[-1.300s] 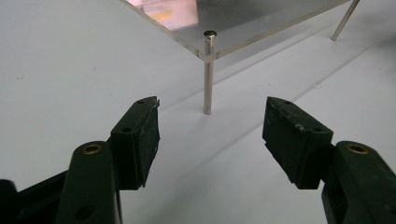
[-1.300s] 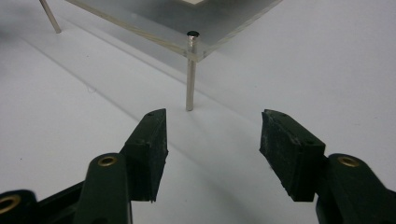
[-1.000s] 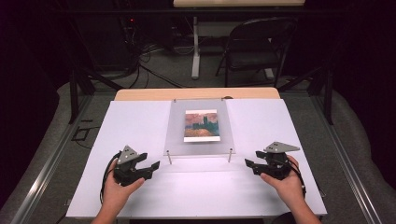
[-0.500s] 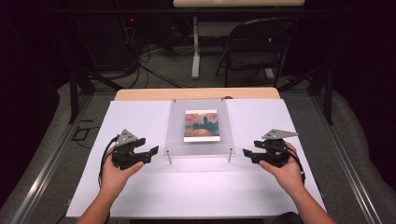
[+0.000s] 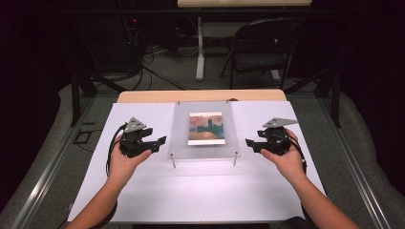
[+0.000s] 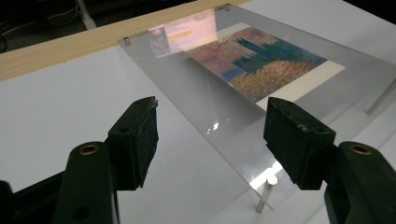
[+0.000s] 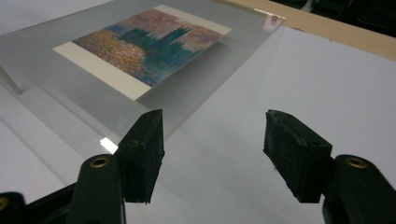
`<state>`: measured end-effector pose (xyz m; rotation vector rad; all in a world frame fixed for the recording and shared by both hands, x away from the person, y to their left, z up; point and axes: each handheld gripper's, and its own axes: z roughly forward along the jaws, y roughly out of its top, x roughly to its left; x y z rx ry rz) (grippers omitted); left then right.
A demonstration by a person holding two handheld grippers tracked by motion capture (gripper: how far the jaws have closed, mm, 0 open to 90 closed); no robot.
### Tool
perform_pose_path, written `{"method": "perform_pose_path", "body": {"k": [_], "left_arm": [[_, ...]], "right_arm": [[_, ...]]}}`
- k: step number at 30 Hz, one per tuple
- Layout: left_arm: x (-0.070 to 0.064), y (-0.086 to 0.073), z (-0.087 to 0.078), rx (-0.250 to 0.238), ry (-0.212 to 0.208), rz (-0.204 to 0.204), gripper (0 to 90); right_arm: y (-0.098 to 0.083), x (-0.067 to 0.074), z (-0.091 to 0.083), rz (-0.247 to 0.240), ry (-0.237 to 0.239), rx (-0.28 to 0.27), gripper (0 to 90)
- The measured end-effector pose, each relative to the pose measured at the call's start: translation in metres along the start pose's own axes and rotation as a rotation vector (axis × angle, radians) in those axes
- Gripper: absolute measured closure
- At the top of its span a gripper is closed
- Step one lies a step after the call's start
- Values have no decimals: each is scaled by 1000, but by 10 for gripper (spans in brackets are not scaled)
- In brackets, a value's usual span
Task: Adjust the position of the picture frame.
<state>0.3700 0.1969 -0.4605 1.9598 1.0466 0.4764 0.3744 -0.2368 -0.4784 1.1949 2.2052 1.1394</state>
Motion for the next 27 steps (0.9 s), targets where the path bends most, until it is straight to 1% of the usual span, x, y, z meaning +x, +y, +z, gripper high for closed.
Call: {"method": "perform_pose_path", "body": {"k": [4,6,9,13,16,18,20,24,27], "left_arm": [[0,11,8,-2,-4,-12,350],[0,14,12,1,-4,-19,349],[1,19,19,5,2,-14,349],[3,25,29,11,2,-30,349],[5,28,36,17,5,-40,349],[7,30,40,22,10,-43,349],[8,32,44,21,9,-47,349],[11,38,51,27,16,-43,349],[12,41,57,30,19,-55,349]], "right_arm": [[13,-2,4,-17,-10,-3,375],[18,-4,7,-8,-17,-5,375],[25,-9,12,10,-15,-11,370],[33,-16,19,19,-29,-17,365],[37,-20,25,35,-35,-22,364],[39,-21,29,44,-36,-24,364],[42,-22,33,41,-40,-26,363],[49,-24,40,50,-49,-28,364],[54,-24,44,51,-52,-24,362]]}}
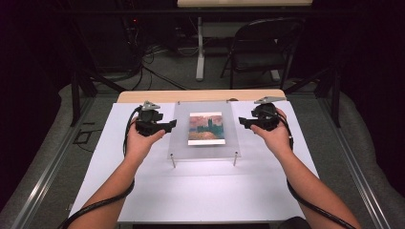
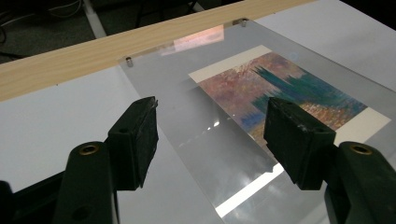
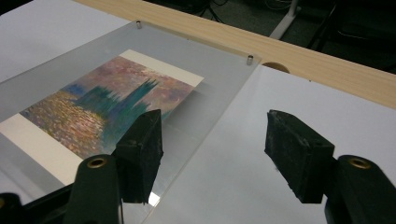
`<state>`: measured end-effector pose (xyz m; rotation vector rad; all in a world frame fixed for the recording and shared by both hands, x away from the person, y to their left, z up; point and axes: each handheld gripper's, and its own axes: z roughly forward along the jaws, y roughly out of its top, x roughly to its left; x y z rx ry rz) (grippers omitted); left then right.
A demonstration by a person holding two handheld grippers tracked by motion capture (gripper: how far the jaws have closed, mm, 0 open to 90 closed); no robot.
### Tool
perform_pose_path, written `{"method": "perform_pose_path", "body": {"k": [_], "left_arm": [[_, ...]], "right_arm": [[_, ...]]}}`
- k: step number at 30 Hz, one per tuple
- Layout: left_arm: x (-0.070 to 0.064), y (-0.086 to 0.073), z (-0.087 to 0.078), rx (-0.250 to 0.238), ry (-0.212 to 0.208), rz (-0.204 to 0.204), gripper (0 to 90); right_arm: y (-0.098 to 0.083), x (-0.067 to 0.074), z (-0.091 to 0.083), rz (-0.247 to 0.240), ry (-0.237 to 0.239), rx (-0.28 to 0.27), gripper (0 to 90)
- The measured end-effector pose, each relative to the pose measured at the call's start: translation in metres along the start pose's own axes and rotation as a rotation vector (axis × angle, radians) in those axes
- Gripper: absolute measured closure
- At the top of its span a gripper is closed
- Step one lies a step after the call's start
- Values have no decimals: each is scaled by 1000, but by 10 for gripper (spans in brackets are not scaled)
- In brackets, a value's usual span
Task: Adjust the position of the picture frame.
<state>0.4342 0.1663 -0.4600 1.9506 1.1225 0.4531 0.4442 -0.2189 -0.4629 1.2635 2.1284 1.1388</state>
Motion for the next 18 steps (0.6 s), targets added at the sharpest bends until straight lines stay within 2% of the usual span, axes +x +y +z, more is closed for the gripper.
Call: {"method": "perform_pose_path", "body": {"k": [8,18], "left_arm": [[3,8,18,35,27,-9,346],[10,13,34,47,30,-36,346]], "right_arm": [[11,3,16,4,3,9,356],[19,3,32,10,6,4,356]]}}
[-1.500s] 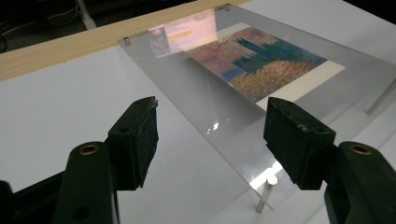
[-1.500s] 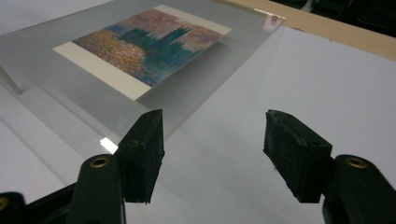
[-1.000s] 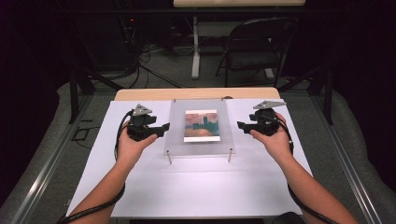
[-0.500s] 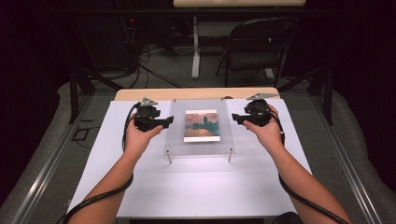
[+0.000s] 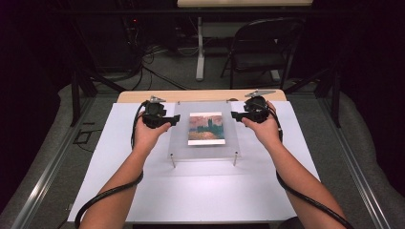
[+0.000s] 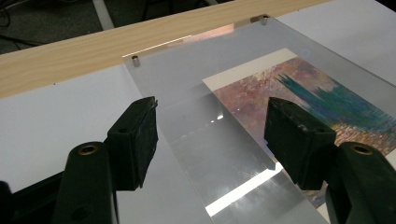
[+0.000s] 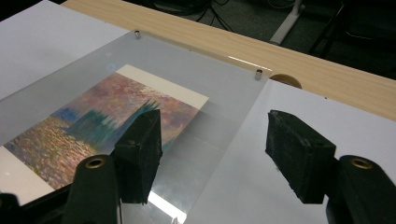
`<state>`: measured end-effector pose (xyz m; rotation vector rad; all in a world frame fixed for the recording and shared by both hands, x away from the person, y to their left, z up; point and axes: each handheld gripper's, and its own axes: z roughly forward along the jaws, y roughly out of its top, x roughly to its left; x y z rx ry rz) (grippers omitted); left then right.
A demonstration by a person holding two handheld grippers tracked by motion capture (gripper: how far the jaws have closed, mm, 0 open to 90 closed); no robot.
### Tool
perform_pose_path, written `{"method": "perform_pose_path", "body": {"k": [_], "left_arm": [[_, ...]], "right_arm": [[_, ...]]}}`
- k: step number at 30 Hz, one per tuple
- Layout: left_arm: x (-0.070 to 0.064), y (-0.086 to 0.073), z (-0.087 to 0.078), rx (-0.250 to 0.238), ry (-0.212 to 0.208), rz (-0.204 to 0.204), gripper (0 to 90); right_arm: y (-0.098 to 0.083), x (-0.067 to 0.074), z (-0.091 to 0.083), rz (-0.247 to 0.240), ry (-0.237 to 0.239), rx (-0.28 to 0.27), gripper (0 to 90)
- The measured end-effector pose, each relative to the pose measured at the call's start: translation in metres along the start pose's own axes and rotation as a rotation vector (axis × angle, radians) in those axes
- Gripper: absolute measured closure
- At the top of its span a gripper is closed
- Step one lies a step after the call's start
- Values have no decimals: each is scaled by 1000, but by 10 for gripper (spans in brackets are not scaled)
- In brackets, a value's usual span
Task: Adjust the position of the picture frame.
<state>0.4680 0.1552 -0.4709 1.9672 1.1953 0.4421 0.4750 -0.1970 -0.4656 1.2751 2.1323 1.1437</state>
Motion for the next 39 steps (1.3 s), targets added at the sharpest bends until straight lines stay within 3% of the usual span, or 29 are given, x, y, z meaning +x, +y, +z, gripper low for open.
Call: {"method": "perform_pose_path", "body": {"k": [10,18,30,39], "left_arm": [[3,0,17,17,17,-26,336],[4,-6,31,65,9,-65,323],[3,-12,46,96,-20,-109,323],[5,-16,52,111,-22,-119,319]], "right_arm": [[-1,0,22,38,11,10,356],[-9,0,37,70,22,35,349],[-18,4,50,109,49,68,343],[-24,4,57,140,66,91,344]]}}
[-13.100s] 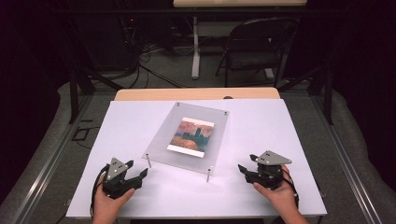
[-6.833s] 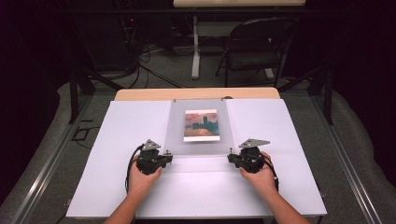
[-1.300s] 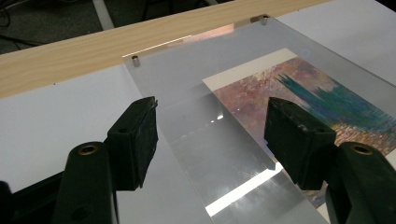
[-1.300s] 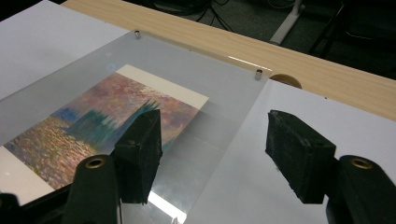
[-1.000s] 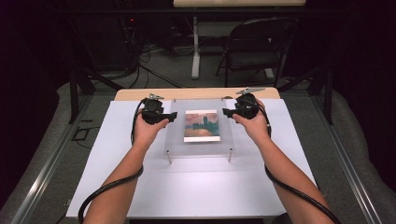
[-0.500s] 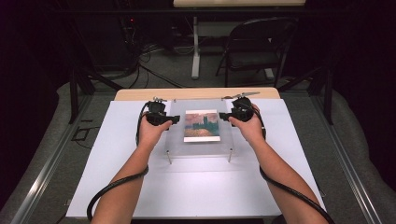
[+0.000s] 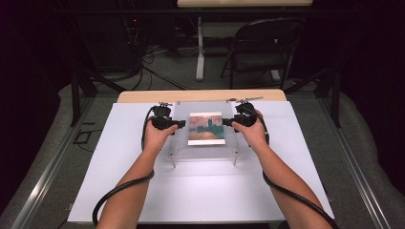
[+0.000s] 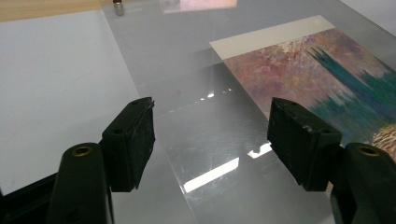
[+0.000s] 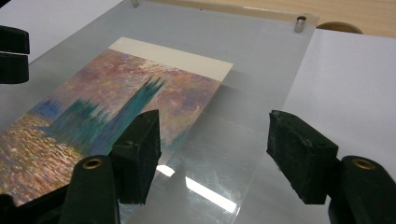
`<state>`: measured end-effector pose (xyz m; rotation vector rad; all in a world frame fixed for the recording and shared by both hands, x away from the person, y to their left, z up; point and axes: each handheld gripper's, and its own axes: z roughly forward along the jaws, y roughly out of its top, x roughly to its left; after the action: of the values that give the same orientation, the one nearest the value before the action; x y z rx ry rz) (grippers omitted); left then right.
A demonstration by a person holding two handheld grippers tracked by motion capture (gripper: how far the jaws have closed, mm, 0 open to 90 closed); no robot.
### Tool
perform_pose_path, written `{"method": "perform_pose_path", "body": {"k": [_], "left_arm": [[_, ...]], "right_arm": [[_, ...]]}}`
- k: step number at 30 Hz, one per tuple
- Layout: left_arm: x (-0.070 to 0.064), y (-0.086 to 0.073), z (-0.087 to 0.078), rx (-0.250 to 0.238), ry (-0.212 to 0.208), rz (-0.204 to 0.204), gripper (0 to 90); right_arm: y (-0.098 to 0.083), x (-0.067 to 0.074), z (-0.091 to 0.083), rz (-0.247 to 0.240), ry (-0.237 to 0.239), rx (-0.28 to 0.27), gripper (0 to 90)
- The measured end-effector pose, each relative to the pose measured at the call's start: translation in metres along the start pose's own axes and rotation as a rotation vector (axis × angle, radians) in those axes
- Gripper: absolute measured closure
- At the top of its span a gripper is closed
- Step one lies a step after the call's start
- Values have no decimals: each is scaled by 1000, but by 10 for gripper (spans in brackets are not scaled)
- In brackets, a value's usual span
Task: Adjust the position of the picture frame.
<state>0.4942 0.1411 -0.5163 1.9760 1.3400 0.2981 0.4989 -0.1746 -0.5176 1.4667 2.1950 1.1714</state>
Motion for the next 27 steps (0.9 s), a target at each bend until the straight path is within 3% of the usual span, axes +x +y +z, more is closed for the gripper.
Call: {"method": "perform_pose_path", "body": {"k": [9,27], "left_arm": [[3,-4,5,15,0,-26,307],[5,-5,8,45,-48,-77,270]], "right_arm": [[-3,-2,4,29,13,21,341],[-7,-7,7,75,30,49,339]]}}
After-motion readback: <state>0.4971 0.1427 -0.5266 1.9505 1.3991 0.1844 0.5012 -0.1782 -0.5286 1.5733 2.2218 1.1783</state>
